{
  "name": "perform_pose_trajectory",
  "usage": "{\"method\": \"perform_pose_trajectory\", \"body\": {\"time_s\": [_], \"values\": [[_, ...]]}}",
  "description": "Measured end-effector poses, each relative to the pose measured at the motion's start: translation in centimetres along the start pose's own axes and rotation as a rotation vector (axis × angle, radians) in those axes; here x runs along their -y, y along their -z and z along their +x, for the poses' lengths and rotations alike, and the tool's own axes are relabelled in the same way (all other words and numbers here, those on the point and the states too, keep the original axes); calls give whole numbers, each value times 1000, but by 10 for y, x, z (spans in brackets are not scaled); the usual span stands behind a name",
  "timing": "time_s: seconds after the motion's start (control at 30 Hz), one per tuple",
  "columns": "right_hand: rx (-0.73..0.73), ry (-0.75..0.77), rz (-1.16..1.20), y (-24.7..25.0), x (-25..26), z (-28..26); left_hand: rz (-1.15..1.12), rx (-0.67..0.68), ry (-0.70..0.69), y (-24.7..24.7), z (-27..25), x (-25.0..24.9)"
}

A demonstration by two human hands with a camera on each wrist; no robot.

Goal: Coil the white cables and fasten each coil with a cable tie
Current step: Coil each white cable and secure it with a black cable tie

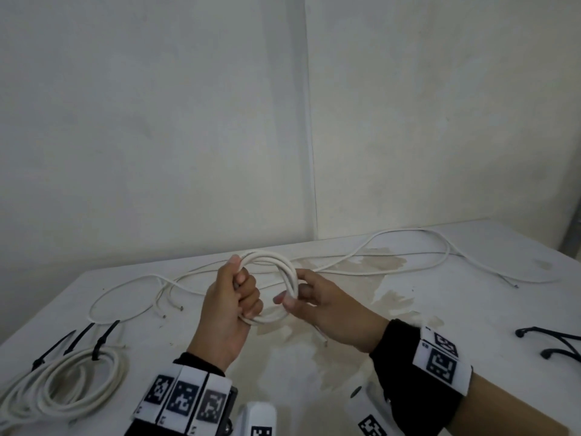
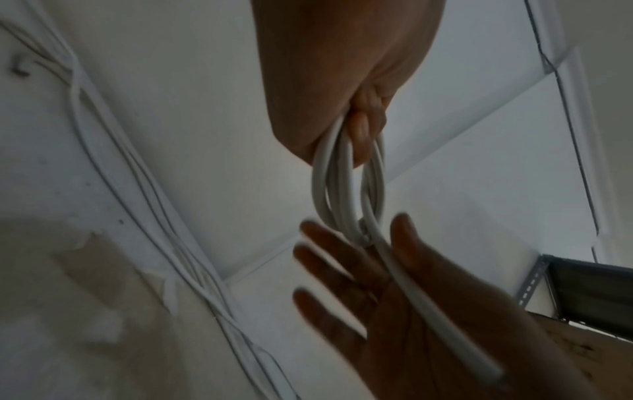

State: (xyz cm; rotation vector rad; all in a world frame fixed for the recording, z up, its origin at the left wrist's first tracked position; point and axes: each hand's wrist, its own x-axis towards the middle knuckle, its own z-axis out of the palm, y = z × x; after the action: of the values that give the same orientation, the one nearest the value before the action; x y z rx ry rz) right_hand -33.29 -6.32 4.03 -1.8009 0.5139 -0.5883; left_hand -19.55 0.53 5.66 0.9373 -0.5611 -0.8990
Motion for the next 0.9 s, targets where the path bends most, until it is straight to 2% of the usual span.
{"method": "perform_pose_trajectory", "body": {"time_s": [0.13,0.33,0.47,0.53,0.73,0.9], "values": [[-120,14,313,-10,0,6,54,16,-9,-3,-5,9],[-204,63,404,-7,5,9,144,62,-20,0,-6,20],[-207,69,362,-1,3,10,458,126,-106,13,-8,22],[-202,49,320,3,1,9,560,181,-84,20,-8,22],[-96,-11,156,11,3,6,415,276,142,20,-12,9],[-102,-19,141,15,9,7,387,262,122,8,-15,8]]}}
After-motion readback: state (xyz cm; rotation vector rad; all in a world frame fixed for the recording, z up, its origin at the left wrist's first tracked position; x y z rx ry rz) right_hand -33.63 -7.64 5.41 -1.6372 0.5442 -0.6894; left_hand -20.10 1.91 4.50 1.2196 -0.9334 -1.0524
